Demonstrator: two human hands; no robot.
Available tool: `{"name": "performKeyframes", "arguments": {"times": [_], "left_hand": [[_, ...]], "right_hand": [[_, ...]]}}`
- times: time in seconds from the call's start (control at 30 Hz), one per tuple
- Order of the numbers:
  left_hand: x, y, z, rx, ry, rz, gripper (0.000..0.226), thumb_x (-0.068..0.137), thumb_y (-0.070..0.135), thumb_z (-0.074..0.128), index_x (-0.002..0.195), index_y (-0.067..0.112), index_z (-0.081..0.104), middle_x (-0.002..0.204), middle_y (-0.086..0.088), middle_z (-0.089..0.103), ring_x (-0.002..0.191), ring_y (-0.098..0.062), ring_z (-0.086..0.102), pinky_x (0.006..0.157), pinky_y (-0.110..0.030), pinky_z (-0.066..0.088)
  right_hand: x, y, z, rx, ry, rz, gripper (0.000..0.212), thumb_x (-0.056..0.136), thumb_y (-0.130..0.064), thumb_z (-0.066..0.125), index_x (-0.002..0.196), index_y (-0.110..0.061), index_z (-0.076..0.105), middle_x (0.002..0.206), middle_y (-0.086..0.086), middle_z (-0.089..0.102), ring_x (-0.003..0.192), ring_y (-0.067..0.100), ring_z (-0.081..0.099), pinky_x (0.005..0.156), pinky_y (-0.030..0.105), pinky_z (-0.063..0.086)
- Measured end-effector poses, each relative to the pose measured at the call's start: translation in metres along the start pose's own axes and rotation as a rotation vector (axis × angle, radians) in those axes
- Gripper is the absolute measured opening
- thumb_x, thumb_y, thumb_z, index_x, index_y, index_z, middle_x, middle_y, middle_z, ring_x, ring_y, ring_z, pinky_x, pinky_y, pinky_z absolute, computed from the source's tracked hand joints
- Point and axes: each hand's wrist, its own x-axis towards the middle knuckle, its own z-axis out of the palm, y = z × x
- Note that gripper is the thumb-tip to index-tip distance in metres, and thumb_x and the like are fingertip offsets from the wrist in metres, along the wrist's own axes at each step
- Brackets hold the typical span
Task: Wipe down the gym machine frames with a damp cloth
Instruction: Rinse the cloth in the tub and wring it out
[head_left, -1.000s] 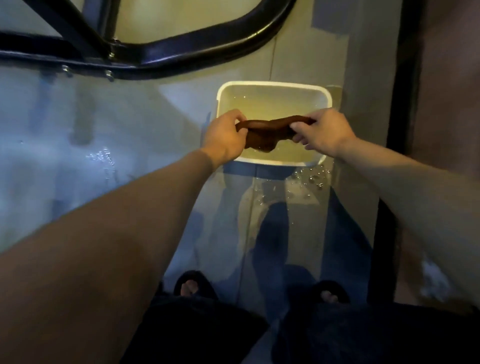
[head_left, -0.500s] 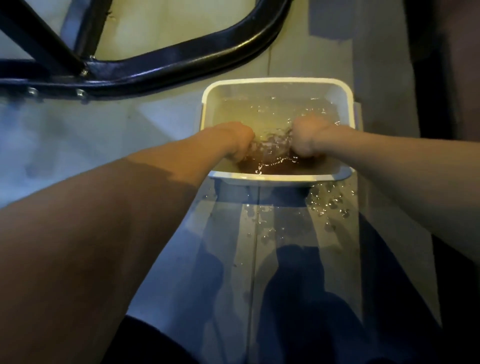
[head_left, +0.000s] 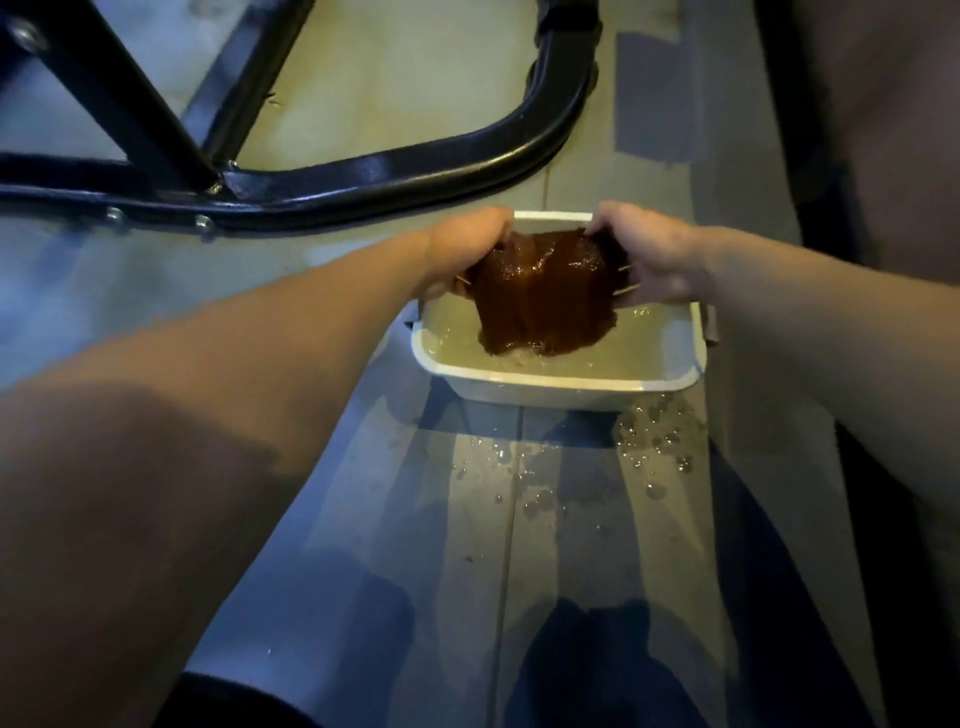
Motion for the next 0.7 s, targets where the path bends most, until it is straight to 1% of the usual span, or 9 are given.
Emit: {"name": "performKeyframes", "arguments": {"times": [0.07,0.17,0.27,0.33,0.43,0.53,0.6,0.63,0.7], "left_hand": [[0.003,-0.004,-0.001,0.011,-0.034,-0.017,0.014,0.104,0.024,0.048,0.105,0.016,0.06,0.094,-0.002,0.072,0.098,-0.019,0.067,0.092,-0.039,0.054],[0.009,-0.012,0.002,0.273,-0.029,-0.022,0.017,0.103,0.016,0.058,0.12,0.012,0.061,0.113,-0.008,0.069,0.106,-0.019,0.067,0.083,-0.031,0.058],[0.011,-0.014,0.013,0.583,-0.024,0.037,0.025,0.101,0.005,0.058,0.124,0.012,0.064,0.113,-0.006,0.064,0.108,-0.021,0.061,0.083,-0.029,0.052],[0.008,-0.014,0.02,0.653,-0.012,0.037,0.026,0.099,0.002,0.057,0.122,0.012,0.065,0.109,-0.006,0.064,0.107,-0.021,0.06,0.08,-0.028,0.047],[0.007,-0.022,0.028,0.553,-0.008,-0.038,0.018,0.099,0.002,0.052,0.113,0.007,0.062,0.1,-0.007,0.064,0.1,-0.02,0.061,0.074,-0.025,0.048],[0.011,-0.032,0.03,0.279,-0.022,-0.16,0.021,0.101,0.004,0.045,0.111,-0.001,0.062,0.102,-0.013,0.07,0.099,-0.023,0.067,0.079,-0.03,0.058],[0.016,-0.037,0.03,0.168,-0.013,-0.171,0.024,0.104,0.01,0.046,0.117,0.0,0.063,0.108,-0.015,0.073,0.1,-0.024,0.071,0.075,-0.029,0.06],[0.016,-0.037,0.032,0.156,0.011,-0.154,0.025,0.107,0.015,0.046,0.118,0.0,0.063,0.106,-0.014,0.072,0.098,-0.022,0.071,0.073,-0.028,0.059],[0.017,-0.036,0.036,0.152,0.082,-0.1,0.031,0.11,0.023,0.045,0.112,-0.001,0.063,0.095,-0.012,0.068,0.086,-0.019,0.067,0.069,-0.027,0.056]], "right_hand": [[-0.002,0.003,0.0,-0.093,0.008,-0.017,0.025,0.105,-0.037,0.05,0.123,-0.02,0.057,0.124,0.006,0.063,0.121,0.026,0.058,0.108,0.049,0.047],[0.0,0.017,0.006,-0.37,0.077,-0.033,0.03,0.108,-0.026,0.054,0.137,-0.018,0.052,0.129,0.006,0.062,0.123,0.026,0.058,0.103,0.048,0.055],[0.002,0.028,0.016,-0.525,0.111,-0.067,0.038,0.105,-0.011,0.057,0.141,-0.021,0.05,0.132,0.008,0.056,0.123,0.031,0.056,0.085,0.041,0.06],[-0.001,0.029,0.019,-0.621,0.125,-0.114,0.049,0.1,0.001,0.056,0.144,-0.019,0.05,0.135,0.008,0.053,0.126,0.032,0.052,0.08,0.035,0.056],[-0.005,0.028,0.025,-0.779,0.164,-0.183,0.042,0.098,0.0,0.055,0.137,-0.012,0.058,0.133,0.01,0.059,0.123,0.029,0.053,0.09,0.032,0.047],[-0.002,0.03,0.029,-0.767,0.09,-0.154,0.028,0.106,-0.024,0.052,0.129,-0.011,0.062,0.123,0.01,0.065,0.113,0.023,0.057,0.092,0.033,0.046],[0.0,0.033,0.027,-0.716,0.027,-0.114,0.034,0.109,-0.039,0.047,0.123,-0.013,0.063,0.114,0.006,0.066,0.111,0.022,0.06,0.09,0.033,0.046],[0.001,0.033,0.027,-0.653,0.037,-0.134,0.035,0.11,-0.042,0.044,0.119,-0.014,0.064,0.11,0.004,0.066,0.109,0.021,0.06,0.087,0.032,0.045],[0.002,0.033,0.031,-0.434,0.149,-0.253,0.04,0.111,-0.042,0.039,0.109,-0.014,0.067,0.1,0.003,0.066,0.102,0.02,0.062,0.085,0.033,0.046]]}}
